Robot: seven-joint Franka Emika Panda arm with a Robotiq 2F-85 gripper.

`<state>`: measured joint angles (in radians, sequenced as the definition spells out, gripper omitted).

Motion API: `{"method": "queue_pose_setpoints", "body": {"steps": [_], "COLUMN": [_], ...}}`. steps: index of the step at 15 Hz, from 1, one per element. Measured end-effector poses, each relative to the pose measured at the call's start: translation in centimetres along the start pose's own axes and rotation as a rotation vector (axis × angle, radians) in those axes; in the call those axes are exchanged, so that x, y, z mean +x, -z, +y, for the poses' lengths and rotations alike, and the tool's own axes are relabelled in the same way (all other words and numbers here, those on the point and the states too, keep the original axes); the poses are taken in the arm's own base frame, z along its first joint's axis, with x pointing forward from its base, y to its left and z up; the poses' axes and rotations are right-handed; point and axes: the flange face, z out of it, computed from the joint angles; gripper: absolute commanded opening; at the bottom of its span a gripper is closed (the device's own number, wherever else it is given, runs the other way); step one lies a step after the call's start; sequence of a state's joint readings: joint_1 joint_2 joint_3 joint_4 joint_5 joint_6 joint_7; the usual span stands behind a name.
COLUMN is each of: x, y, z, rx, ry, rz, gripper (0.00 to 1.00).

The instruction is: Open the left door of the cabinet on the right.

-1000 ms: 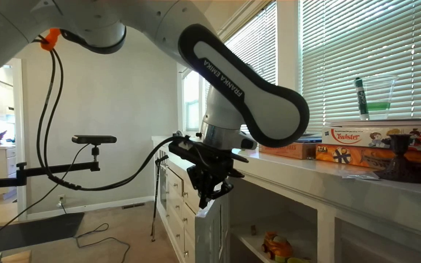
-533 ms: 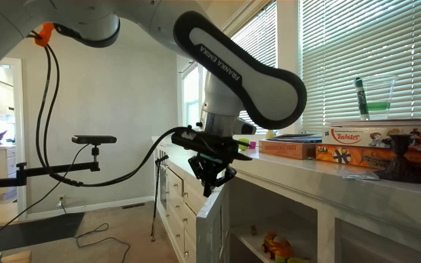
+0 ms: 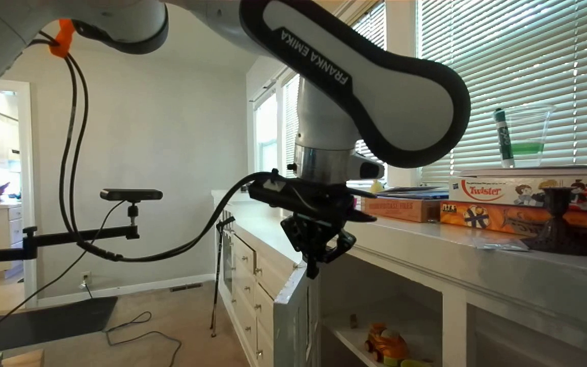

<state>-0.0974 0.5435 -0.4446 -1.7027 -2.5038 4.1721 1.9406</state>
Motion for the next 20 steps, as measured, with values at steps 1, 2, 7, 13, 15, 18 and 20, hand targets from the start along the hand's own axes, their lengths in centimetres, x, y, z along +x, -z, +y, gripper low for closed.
{"method": "queue_pose_setpoints", "body": {"steps": [1,2,7,13,15,18,20], "x": [0.0,0.0,0.9,3.0,3.5,3.8,4.0], "y": [-0.5,-1.1,-4.7,-9.1,-10.6,-12.7,-13.4], "z": [0.2,0.4,0.4,-2.1,-3.6,-6.3,-7.8], "rx": [0.002,0.005,0.032,0.121,0.169,0.217,0.232], "ry": [-0.002,-0.003,0.021,0.109,0.162,0.236,0.281], "rz": [-0.007,-0.015,-0.054,-0.104,-0.124,-0.148,-0.163], "gripper": [0.00,0.00,0.00,0.00,0.00,0.00,0.00]}}
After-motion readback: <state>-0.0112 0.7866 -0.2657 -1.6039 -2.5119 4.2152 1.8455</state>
